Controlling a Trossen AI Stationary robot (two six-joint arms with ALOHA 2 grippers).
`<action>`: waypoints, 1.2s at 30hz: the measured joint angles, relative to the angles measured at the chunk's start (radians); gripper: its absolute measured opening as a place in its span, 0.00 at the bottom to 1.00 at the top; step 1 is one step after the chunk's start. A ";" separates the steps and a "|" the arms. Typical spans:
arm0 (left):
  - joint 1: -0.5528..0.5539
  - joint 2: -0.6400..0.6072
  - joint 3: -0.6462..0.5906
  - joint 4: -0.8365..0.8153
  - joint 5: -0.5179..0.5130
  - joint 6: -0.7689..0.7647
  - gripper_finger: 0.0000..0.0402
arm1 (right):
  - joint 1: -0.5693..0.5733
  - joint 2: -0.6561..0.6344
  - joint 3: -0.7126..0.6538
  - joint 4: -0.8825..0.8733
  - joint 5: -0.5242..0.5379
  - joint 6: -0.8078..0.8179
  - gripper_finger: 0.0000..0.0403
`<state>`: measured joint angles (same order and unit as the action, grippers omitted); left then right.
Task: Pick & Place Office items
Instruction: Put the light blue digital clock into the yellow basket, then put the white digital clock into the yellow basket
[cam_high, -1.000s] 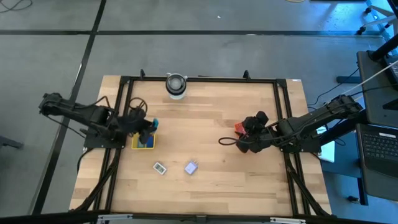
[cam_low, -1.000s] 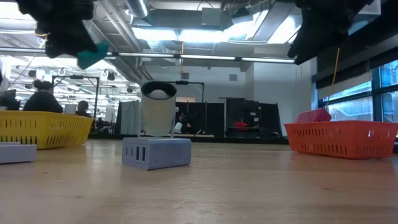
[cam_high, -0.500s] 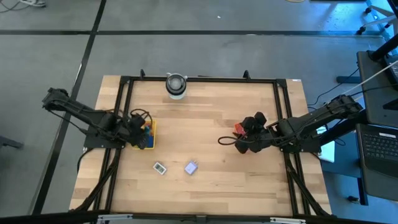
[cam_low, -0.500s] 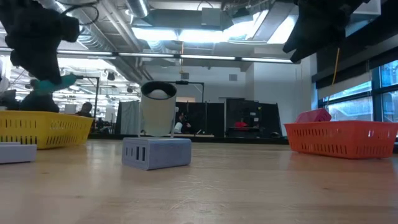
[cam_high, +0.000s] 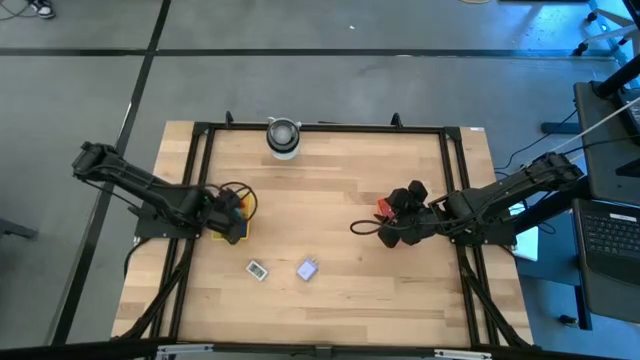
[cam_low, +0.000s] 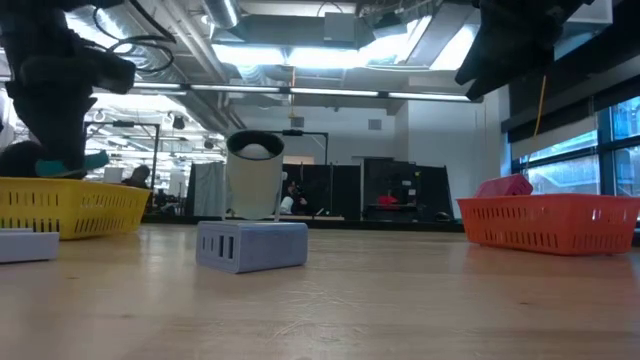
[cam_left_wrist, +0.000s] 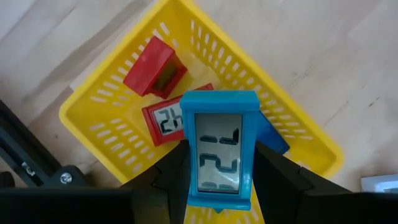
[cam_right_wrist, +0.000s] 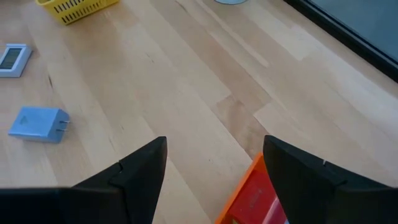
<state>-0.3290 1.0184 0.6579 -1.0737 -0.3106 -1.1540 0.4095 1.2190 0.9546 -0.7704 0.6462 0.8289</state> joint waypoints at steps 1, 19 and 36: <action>0.000 0.008 0.000 0.000 0.003 0.000 0.35 | 0.000 0.000 0.000 0.000 0.000 -0.001 0.67; 0.000 0.160 0.000 0.005 0.051 0.041 0.35 | 0.000 0.000 0.000 0.004 -0.008 -0.004 0.67; 0.037 0.164 0.000 0.051 0.037 0.101 0.53 | 0.000 0.000 0.000 0.005 -0.012 -0.016 0.67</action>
<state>-0.2921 1.1820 0.6579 -1.0229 -0.2740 -1.0534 0.4095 1.2190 0.9546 -0.7655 0.6346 0.8134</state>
